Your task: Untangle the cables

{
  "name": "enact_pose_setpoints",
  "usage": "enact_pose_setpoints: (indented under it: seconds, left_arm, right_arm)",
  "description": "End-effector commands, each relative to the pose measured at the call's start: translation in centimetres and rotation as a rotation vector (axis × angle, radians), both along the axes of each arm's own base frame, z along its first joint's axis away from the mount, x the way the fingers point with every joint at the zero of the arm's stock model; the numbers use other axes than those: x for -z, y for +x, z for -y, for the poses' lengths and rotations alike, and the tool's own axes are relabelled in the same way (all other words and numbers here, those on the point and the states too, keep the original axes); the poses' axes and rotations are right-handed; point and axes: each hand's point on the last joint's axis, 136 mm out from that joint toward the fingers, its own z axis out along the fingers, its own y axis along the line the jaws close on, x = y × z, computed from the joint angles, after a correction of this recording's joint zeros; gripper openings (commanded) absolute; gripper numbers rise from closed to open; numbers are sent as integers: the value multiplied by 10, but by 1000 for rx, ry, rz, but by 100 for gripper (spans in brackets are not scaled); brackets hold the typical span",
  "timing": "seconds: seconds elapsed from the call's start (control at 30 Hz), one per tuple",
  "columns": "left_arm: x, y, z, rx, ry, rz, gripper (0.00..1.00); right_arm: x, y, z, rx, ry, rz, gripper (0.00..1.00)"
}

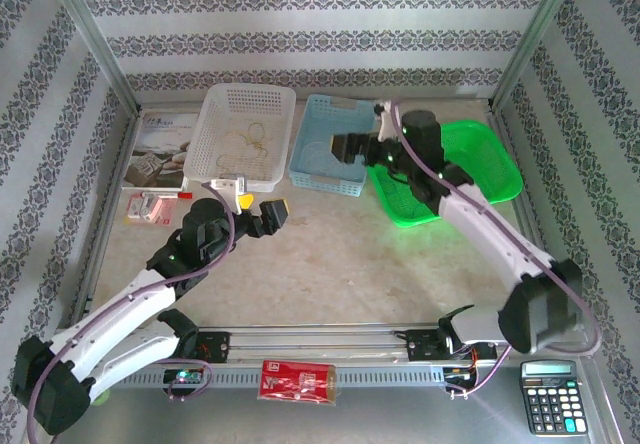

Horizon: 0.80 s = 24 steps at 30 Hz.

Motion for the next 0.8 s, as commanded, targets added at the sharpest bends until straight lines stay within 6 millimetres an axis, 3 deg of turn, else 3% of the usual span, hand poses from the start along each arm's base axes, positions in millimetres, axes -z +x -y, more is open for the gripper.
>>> enact_pose_setpoints:
  seconds: [0.0,0.23,0.4,0.57,0.77]
  left_arm:
    - [-12,8,-22,-98,69,28,100]
    - [-8,14,-33,-130,96,-6,100]
    - [-8,19,-37,-145,85,-15,100]
    - [-6,22,-38,-148,77,-25,100]
    - [-6,22,-41,-151,77,-34,100]
  right_arm:
    - [22,-23,17,43,-27,-28,98]
    - [106,-92,51,121,-43,-266,98]
    - [150,-128,63,168,-9,-414,98]
    - [178,-131,81,260,-33,-459,98]
    - [181,-98,102,337,-58,-430,98]
